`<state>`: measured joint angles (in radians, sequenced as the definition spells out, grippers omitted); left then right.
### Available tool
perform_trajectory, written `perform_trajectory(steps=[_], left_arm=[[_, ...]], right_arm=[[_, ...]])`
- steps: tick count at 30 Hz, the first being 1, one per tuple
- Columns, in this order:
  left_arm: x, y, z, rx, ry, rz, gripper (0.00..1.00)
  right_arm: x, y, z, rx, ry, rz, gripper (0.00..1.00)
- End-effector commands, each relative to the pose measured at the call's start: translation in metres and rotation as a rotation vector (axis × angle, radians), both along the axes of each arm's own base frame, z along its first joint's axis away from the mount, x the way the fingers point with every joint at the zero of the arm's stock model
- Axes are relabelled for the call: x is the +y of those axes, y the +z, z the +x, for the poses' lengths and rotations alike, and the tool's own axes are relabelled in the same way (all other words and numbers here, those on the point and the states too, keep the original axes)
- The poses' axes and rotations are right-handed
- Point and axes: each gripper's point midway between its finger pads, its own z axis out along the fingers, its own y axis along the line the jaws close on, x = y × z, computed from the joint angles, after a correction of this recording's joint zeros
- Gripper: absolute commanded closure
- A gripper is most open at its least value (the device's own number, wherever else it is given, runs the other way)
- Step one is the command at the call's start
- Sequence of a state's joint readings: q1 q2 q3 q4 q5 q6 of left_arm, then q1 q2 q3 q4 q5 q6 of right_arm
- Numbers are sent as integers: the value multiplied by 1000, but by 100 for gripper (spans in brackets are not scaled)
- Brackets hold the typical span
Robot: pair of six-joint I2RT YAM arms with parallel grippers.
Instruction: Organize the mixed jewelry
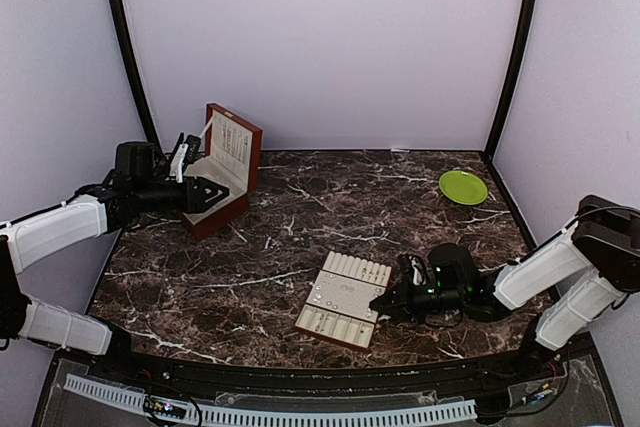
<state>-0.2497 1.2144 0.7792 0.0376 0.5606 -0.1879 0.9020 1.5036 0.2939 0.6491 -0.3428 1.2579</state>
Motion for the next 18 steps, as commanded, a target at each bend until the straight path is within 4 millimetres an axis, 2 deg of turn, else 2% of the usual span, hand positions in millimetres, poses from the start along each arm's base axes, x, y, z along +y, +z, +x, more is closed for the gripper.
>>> perform_trajectory(steps=[1,7,18], left_arm=[[1,15,-1,-52,-3,-19,51],[1,15,-1,-53,-4,-20,51],[2,16,-2,-58,1,-19,51]], right_arm=[[-1,-5,0,-1,-5,-17,100],[-1,-5,0,-1,-7,-17,99],[-3,-1,2,-19,-11,-37,88]])
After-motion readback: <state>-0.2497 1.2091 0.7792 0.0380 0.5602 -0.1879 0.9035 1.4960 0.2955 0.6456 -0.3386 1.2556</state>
